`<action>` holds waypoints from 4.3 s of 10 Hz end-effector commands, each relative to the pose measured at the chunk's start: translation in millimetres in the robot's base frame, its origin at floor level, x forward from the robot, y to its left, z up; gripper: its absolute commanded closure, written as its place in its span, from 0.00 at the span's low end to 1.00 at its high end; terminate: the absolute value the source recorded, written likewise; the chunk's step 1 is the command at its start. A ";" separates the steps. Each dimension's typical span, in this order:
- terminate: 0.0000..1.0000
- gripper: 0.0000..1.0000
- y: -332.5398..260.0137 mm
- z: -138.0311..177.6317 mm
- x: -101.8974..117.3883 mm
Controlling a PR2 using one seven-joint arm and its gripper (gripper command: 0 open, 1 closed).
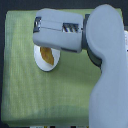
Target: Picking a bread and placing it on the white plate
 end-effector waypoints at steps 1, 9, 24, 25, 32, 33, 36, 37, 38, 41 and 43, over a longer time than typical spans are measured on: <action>0.00 1.00 5.2 -16.4 21.1; 0.00 0.00 -8.3 -28.8 13.8; 0.00 0.00 -70.6 105.2 79.9; 0.00 0.00 -79.3 103.5 76.6; 0.00 0.00 -245.7 112.7 58.1; 0.00 0.00 -266.8 116.5 54.8; 0.00 0.00 -327.5 117.5 40.6; 0.00 0.00 -341.7 116.1 34.9; 0.00 0.00 -352.7 113.5 25.2; 0.00 0.00 -386.3 104.4 0.5; 0.00 0.00 -393.3 99.6 -6.5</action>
